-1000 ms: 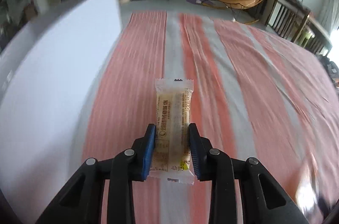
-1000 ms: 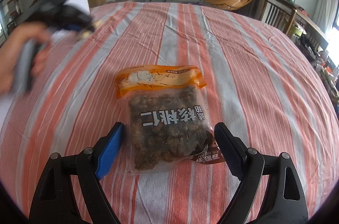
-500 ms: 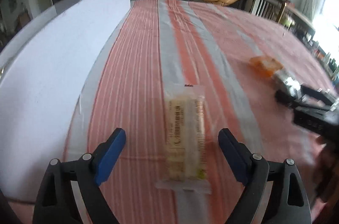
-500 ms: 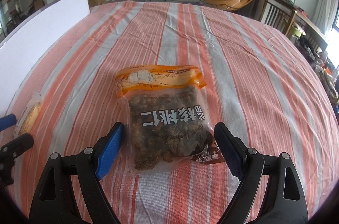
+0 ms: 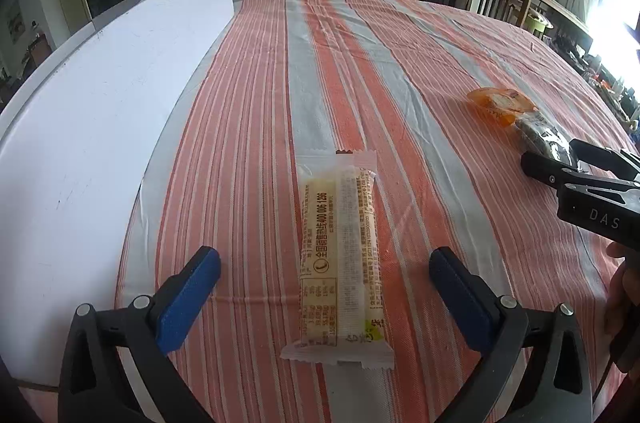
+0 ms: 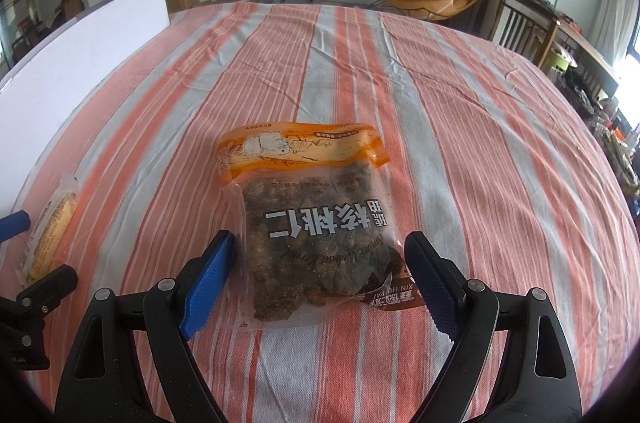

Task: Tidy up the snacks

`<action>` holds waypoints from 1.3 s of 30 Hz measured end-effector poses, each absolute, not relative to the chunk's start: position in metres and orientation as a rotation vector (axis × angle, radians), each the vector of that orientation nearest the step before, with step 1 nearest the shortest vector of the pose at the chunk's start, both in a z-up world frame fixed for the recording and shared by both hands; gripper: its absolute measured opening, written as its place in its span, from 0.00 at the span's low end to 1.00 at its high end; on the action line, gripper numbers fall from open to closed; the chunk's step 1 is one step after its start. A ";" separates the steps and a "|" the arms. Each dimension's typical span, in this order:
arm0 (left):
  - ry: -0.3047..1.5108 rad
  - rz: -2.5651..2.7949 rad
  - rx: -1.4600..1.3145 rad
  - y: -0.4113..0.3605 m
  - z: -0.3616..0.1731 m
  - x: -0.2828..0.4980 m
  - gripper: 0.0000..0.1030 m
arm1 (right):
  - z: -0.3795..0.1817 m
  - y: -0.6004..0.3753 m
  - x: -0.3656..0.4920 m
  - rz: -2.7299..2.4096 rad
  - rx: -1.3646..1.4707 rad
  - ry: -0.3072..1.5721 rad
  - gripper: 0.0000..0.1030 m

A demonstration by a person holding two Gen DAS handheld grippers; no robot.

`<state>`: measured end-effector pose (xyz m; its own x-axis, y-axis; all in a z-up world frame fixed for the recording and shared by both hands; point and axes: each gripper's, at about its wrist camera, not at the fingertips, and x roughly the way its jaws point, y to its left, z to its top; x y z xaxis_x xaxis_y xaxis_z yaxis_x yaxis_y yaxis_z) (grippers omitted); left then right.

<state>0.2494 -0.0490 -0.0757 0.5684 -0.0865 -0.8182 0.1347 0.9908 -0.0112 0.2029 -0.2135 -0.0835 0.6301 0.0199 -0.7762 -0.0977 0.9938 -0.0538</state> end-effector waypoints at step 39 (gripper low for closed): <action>0.990 -0.246 -0.162 -0.029 -0.052 0.235 0.29 | -0.061 -0.232 0.264 0.341 0.017 1.300 0.61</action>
<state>0.2348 -0.0291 -0.0522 0.5248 -0.2775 -0.8048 0.1309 0.9604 -0.2458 0.2640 -0.2321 -0.0607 0.2248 0.2570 -0.9399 -0.2381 0.9499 0.2027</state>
